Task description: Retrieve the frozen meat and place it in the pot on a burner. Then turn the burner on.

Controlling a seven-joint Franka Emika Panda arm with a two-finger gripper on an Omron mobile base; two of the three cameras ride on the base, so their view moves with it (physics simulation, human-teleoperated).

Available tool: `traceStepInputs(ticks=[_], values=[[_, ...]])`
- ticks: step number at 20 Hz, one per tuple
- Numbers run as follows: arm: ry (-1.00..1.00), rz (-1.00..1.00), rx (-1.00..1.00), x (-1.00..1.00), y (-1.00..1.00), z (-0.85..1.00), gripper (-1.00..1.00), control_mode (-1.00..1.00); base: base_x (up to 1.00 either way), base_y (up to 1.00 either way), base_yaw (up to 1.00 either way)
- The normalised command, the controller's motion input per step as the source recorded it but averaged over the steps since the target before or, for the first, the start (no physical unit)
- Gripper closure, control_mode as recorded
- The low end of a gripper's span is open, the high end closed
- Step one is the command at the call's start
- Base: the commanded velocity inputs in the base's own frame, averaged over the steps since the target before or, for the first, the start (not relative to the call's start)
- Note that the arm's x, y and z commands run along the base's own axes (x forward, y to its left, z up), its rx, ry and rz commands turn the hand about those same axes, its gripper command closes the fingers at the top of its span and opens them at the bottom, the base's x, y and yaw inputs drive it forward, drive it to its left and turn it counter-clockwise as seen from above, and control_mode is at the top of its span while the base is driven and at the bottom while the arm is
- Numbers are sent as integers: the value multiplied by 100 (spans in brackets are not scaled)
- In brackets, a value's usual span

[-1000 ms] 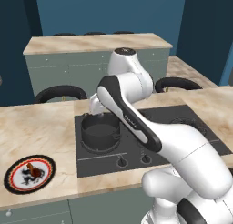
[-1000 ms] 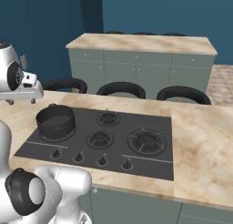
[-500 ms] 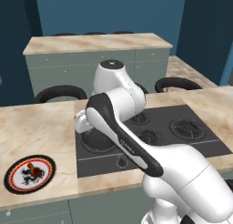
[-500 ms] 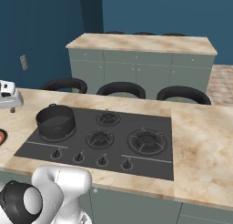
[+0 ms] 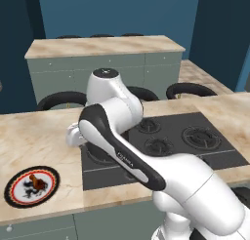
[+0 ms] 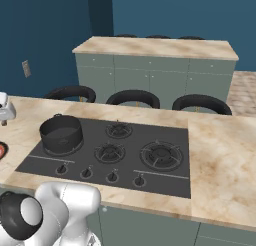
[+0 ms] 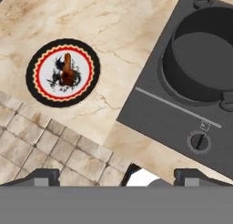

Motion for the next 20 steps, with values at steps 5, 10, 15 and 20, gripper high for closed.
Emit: traceStepInputs(ticks=[5, 10, 15, 20], values=[[0, 0, 0, 3, 47, -13, -100, -100, 0, 0, 0], [0, 0, -1, 15, 52, -29, -100, -100, 0, 0, 0], [0, 0, -2, 37, 58, -37, -100, -100, 0, 0, 0], [0, 0, -3, 11, 54, -25, -100, -100, 0, 0, 0]])
